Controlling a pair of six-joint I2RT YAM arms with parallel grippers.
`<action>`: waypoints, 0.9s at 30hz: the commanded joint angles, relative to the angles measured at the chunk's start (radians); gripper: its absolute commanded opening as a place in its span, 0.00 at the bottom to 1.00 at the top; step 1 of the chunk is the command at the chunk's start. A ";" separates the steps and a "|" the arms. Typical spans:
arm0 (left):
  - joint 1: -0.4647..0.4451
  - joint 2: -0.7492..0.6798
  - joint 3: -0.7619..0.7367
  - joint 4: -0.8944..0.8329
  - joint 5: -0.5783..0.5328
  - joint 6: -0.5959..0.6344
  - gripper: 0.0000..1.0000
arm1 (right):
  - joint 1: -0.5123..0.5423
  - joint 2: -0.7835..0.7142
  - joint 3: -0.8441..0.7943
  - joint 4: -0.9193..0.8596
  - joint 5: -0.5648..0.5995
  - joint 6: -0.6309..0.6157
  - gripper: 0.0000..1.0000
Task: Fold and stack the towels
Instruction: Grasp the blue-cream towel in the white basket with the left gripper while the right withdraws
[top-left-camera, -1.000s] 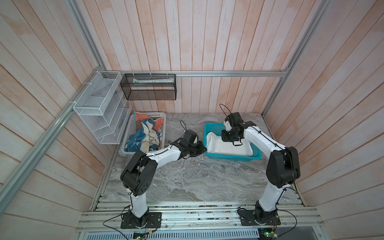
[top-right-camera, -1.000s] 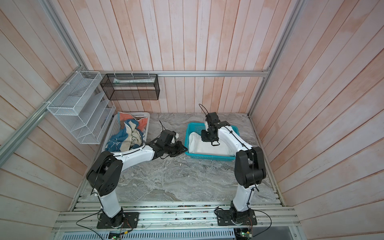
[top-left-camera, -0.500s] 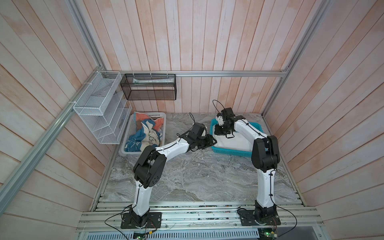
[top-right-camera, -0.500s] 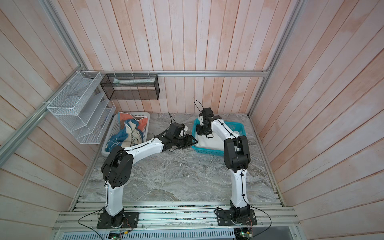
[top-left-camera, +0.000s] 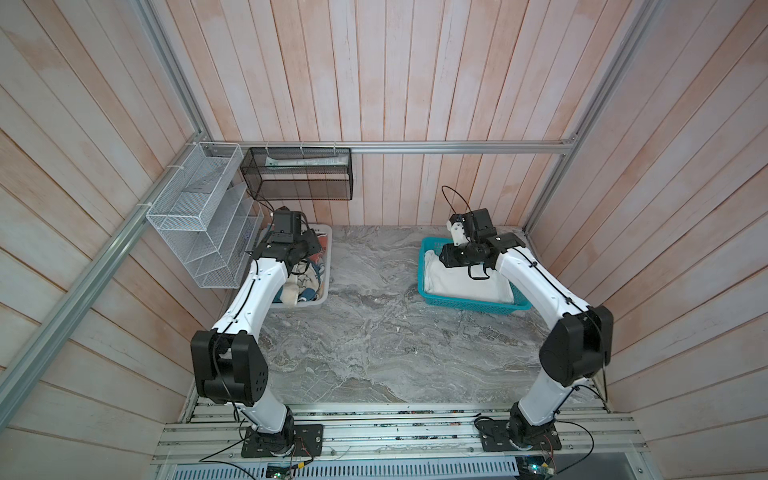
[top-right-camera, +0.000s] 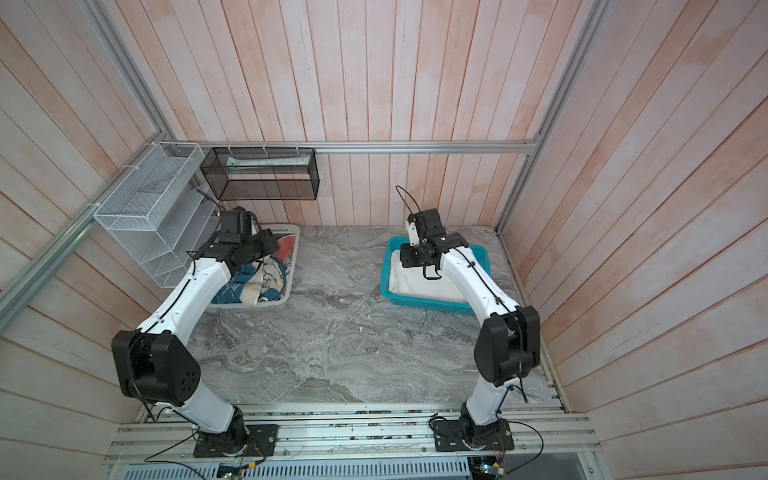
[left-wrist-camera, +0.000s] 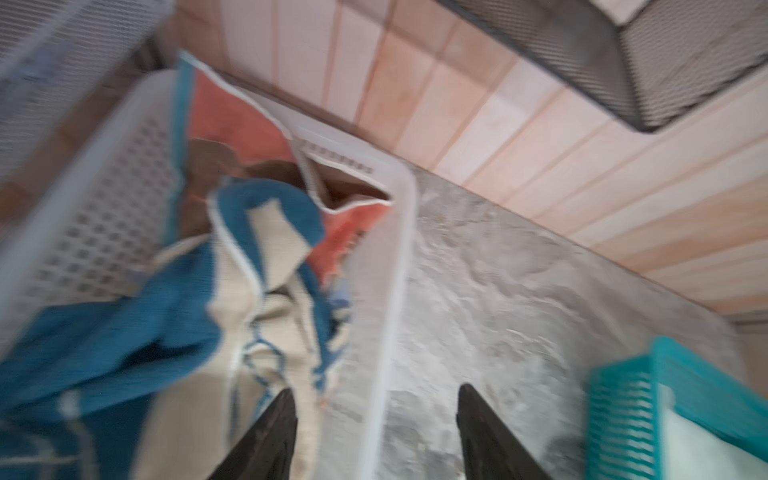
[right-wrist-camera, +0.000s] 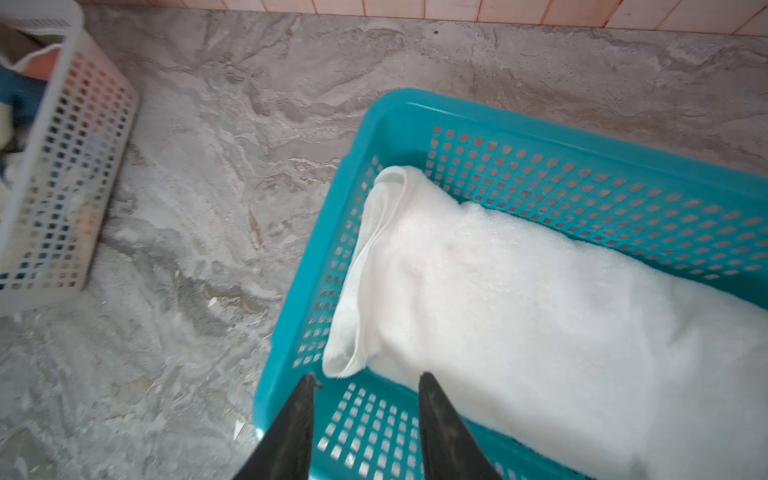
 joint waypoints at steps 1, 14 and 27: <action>0.031 0.079 0.007 -0.125 -0.107 0.116 0.67 | 0.084 -0.113 -0.228 0.043 0.008 0.070 0.41; 0.027 0.160 -0.010 -0.254 -0.377 0.243 0.78 | 0.246 -0.417 -0.851 0.306 0.150 0.310 0.36; 0.040 0.130 -0.053 -0.239 -0.251 0.270 0.00 | -0.080 -0.175 -0.748 0.498 0.203 0.098 0.27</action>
